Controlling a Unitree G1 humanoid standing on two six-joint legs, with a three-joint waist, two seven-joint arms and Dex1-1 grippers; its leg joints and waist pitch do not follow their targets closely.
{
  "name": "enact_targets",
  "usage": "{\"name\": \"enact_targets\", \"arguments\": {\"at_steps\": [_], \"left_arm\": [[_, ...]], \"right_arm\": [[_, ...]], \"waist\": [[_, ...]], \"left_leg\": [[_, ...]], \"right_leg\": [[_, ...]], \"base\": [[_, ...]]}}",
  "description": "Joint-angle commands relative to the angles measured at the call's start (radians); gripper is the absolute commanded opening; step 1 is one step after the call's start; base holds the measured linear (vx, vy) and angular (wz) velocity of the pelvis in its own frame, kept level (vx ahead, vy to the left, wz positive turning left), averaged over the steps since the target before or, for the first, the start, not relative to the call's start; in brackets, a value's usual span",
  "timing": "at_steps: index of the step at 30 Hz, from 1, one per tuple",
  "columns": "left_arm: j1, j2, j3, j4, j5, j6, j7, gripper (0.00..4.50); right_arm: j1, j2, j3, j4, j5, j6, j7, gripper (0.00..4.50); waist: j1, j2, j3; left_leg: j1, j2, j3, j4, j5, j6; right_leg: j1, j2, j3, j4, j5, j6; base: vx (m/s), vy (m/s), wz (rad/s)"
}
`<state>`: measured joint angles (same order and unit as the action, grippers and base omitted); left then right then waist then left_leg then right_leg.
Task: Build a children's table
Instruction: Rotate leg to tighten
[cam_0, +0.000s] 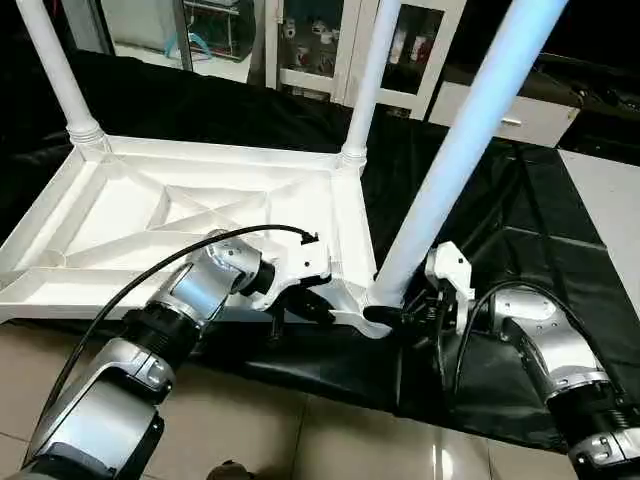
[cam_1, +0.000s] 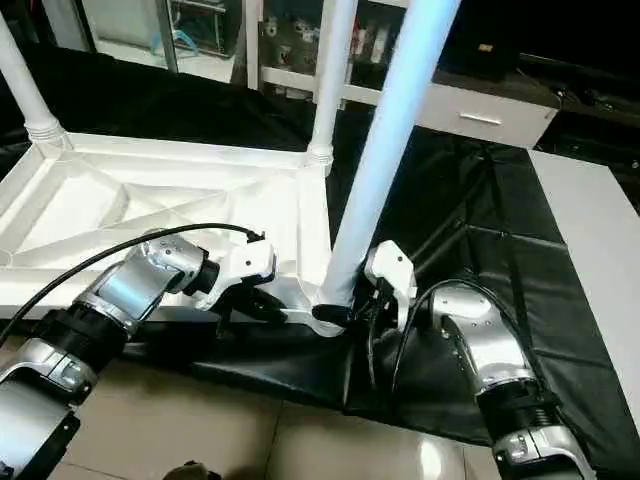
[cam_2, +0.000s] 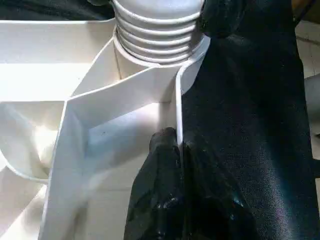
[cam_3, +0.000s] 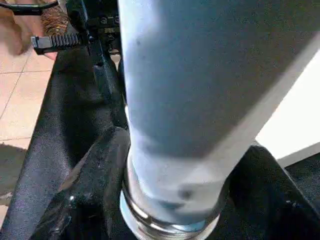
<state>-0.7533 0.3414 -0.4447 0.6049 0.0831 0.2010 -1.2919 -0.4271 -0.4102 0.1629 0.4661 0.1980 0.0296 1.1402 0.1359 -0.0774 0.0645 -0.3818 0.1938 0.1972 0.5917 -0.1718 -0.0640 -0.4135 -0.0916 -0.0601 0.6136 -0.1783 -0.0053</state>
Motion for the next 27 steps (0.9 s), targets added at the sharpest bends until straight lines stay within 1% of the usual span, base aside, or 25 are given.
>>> {"name": "enact_targets", "arguments": {"at_steps": [1,2,3,4,5,6,7,8,9,11,12,13,14,15,16,17,18,19,21,22,23,24,25,26,27], "left_arm": [[-0.029,-0.021,0.009,0.006,-0.008,-0.012,0.007,0.00],[-0.029,-0.021,0.010,0.007,-0.008,-0.011,0.008,0.00],[-0.030,-0.026,0.015,0.012,-0.008,-0.010,0.020,0.00],[-0.040,-0.063,0.050,0.052,-0.016,0.002,0.104,0.00],[-0.040,-0.063,0.050,0.052,-0.016,0.002,0.104,0.00],[-0.045,-0.082,0.068,0.072,-0.021,0.009,0.146,0.00],[-0.057,-0.113,0.091,0.106,-0.021,0.022,0.220,0.00],[-0.074,-0.150,0.114,0.143,-0.022,0.034,0.302,0.00],[-0.094,-0.189,0.141,0.182,-0.024,0.058,0.396,0.00],[-0.118,-0.231,0.172,0.226,-0.029,0.083,0.498,0.00],[-0.137,-0.261,0.193,0.255,-0.033,0.098,0.570,0.00],[-0.151,-0.280,0.210,0.275,-0.040,0.114,0.617,0.00],[-0.169,-0.306,0.232,0.302,-0.050,0.134,0.678,0.00],[-0.183,-0.324,0.250,0.324,-0.057,0.140,0.737,0.00],[-0.194,-0.339,0.264,0.345,-0.062,0.141,0.782,0.00],[-0.206,-0.352,0.274,0.366,-0.061,0.135,0.818,0.00],[-0.217,-0.365,0.275,0.393,-0.056,0.114,0.838,0.00],[-0.219,-0.367,0.275,0.397,-0.055,0.111,0.840,0.00],[-0.230,-0.375,0.270,0.428,-0.036,0.086,0.844,0.00],[-0.234,-0.377,0.272,0.438,-0.030,0.083,0.844,0.00],[-0.234,-0.377,0.272,0.438,-0.030,0.083,0.844,0.00],[-0.236,-0.376,0.274,0.440,-0.027,0.088,0.841,0.00],[-0.237,-0.372,0.271,0.446,-0.023,0.090,0.837,0.00],[-0.237,-0.372,0.271,0.446,-0.023,0.090,0.837,0.00],[-0.238,-0.367,0.266,0.460,-0.020,0.087,0.830,0.00]], "right_arm": [[0.008,0.018,0.012,0.066,-0.033,0.036,-0.044,2.61],[0.007,0.019,0.011,0.068,-0.033,0.037,-0.047,2.61],[0.004,0.027,0.003,0.079,-0.035,0.039,-0.073,2.61],[-0.014,0.074,-0.042,0.145,-0.042,0.052,-0.225,2.61],[-0.014,0.074,-0.042,0.145,-0.042,0.052,-0.225,2.60],[-0.023,0.097,-0.062,0.175,-0.045,0.059,-0.298,2.60],[-0.033,0.132,-0.092,0.212,-0.044,0.072,-0.401,2.60],[-0.046,0.171,-0.120,0.244,-0.041,0.081,-0.506,2.59],[-0.058,0.210,-0.144,0.274,-0.038,0.088,-0.604,2.59],[-0.077,0.252,-0.170,0.312,-0.036,0.088,-0.713,2.59],[-0.094,0.283,-0.186,0.343,-0.036,0.080,-0.797,2.59],[-0.110,0.304,-0.195,0.370,-0.035,0.072,-0.852,2.59],[-0.131,0.333,-0.207,0.406,-0.033,0.061,-0.924,2.59],[-0.149,0.353,-0.216,0.436,-0.032,0.043,-0.985,2.59],[-0.169,0.374,-0.229,0.466,-0.024,0.027,-1.037,2.59],[-0.191,0.393,-0.245,0.500,-0.017,0.011,-1.089,2.59],[-0.226,0.420,-0.263,0.551,-0.007,-0.019,-1.150,2.59],[-0.232,0.424,-0.265,0.558,-0.006,-0.024,-1.158,2.59],[-0.257,0.442,-0.274,0.589,-0.018,-0.051,-1.177,2.59],[-0.265,0.450,-0.285,0.596,-0.021,-0.062,-1.171,2.59],[-0.265,0.450,-0.285,0.596,-0.021,-0.062,-1.171,2.59],[-0.270,0.455,-0.287,0.597,-0.021,-0.075,-1.139,2.59],[-0.273,0.456,-0.283,0.598,-0.021,-0.096,-1.095,2.59],[-0.273,0.456,-0.283,0.598,-0.021,-0.096,-1.095,2.59],[-0.266,0.461,-0.301,0.576,0.022,-0.142,-1.000,2.94]], "waist": [[-0.005,0.010,-0.071],[-0.005,0.010,-0.071],[-0.005,0.011,-0.068],[-0.009,0.010,-0.062],[-0.012,0.012,-0.057],[-0.017,0.010,-0.058],[-0.029,0.010,-0.061],[-0.029,0.010,-0.061],[-0.038,0.009,-0.064],[-0.045,0.007,-0.064],[-0.049,0.008,-0.062],[-0.050,0.007,-0.063],[-0.051,0.013,-0.063],[-0.053,0.010,-0.065],[-0.052,0.012,-0.066],[-0.052,0.015,-0.068],[-0.052,0.013,-0.067],[-0.054,0.014,-0.067],[-0.051,0.013,-0.069],[-0.050,0.012,-0.069],[-0.050,0.012,-0.070],[-0.048,0.010,-0.069],[-0.047,0.011,-0.068],[-0.048,0.012,-0.068],[-0.046,0.010,-0.066]], "left_leg": [[0.026,0.043,-0.016,-0.071,-0.198,0.042],[0.026,0.043,-0.016,-0.071,-0.198,0.042],[0.028,0.044,-0.018,-0.075,-0.236,0.029],[0.030,0.044,-0.019,-0.080,-0.278,0.012],[0.032,0.042,-0.019,-0.084,-0.311,-0.002],[0.038,0.042,-0.026,-0.084,-0.371,-0.029],[0.036,0.042,-0.032,-0.088,-0.383,-0.047],[0.036,0.042,-0.032,-0.088,-0.383,-0.047],[0.031,0.042,-0.035,-0.089,-0.370,-0.057],[0.031,0.039,-0.033,-0.088,-0.366,-0.056],[0.030,0.037,-0.031,-0.087,-0.367,-0.049],[0.031,0.036,-0.031,-0.086,-0.364,-0.041],[0.032,0.036,-0.028,-0.084,-0.366,-0.037],[0.032,0.034,-0.029,-0.083,-0.355,-0.036],[0.030,0.032,-0.029,-0.083,-0.343,-0.031],[0.030,0.032,-0.027,-0.082,-0.330,-0.026],[0.030,0.032,-0.026,-0.082,-0.325,-0.023],[0.029,0.032,-0.026,-0.084,-0.326,-0.020],[0.029,0.032,-0.024,-0.083,-0.308,-0.010],[0.027,0.032,-0.023,-0.082,-0.293,-0.002],[0.026,0.032,-0.022,-0.082,-0.284,0.003],[0.024,0.032,-0.021,-0.082,-0.264,0.015],[0.025,0.033,-0.021,-0.082,-0.263,0.019],[0.025,0.033,-0.020,-0.082,-0.265,0.022],[0.026,0.033,-0.019,-0.082,-0.284,0.033]], "right_leg": [[0.052,-0.061,0.041,-0.059,-0.096,-0.261],[0.052,-0.061,0.041,-0.059,-0.096,-0.261],[0.051,-0.063,0.041,-0.066,-0.150,-0.250],[0.047,-0.064,0.042,-0.073,-0.218,-0.236],[0.043,-0.063,0.041,-0.079,-0.273,-0.226],[0.042,-0.070,0.039,-0.089,-0.388,-0.197],[0.042,-0.070,0.038,-0.092,-0.430,-0.172],[0.042,-0.070,0.038,-0.092,-0.430,-0.172],[0.044,-0.068,0.037,-0.088,-0.402,-0.168],[0.041,-0.066,0.036,-0.089,-0.386,-0.173],[0.041,-0.066,0.037,-0.094,-0.386,-0.173],[0.041,-0.067,0.036,-0.095,-0.388,-0.170],[0.038,-0.067,0.039,-0.095,-0.380,-0.175],[0.037,-0.066,0.039,-0.095,-0.375,-0.173],[0.038,-0.065,0.038,-0.094,-0.362,-0.169],[0.039,-0.061,0.038,-0.093,-0.321,-0.169],[0.039,-0.059,0.038,-0.091,-0.300,-0.171],[0.039,-0.058,0.038,-0.088,-0.281,-0.176],[0.042,-0.058,0.037,-0.086,-0.243,-0.175],[0.044,-0.056,0.037,-0.081,-0.208,-0.180],[0.045,-0.057,0.038,-0.079,-0.193,-0.183],[0.049,-0.057,0.037,-0.075,-0.160,-0.191],[0.049,-0.057,0.037,-0.075,-0.154,-0.194],[0.049,-0.058,0.037,-0.076,-0.155,-0.196],[0.050,-0.060,0.038,-0.081,-0.176,-0.196]], "base": [[0.000,0.000,0.00],[0.000,0.000,0.00],[0.000,0.000,0.00],[0.000,0.000,0.00],[0.000,0.000,0.00],[0.000,0.000,0.00],[0.000,0.000,0.00],[0.000,0.000,0.00],[0.000,0.000,0.00],[0.000,0.000,0.00],[0.000,0.000,0.00],[0.000,0.000,0.00],[0.000,0.000,0.00],[0.000,0.000,0.00],[0.000,0.000,0.00],[0.000,0.000,0.00],[0.000,0.000,0.00],[0.000,0.000,0.00],[0.000,0.000,0.00],[0.000,0.000,0.00],[0.000,0.000,0.00],[0.000,0.000,0.00],[0.000,0.000,0.00],[0.000,0.000,0.00],[0.000,0.000,0.00]]}}
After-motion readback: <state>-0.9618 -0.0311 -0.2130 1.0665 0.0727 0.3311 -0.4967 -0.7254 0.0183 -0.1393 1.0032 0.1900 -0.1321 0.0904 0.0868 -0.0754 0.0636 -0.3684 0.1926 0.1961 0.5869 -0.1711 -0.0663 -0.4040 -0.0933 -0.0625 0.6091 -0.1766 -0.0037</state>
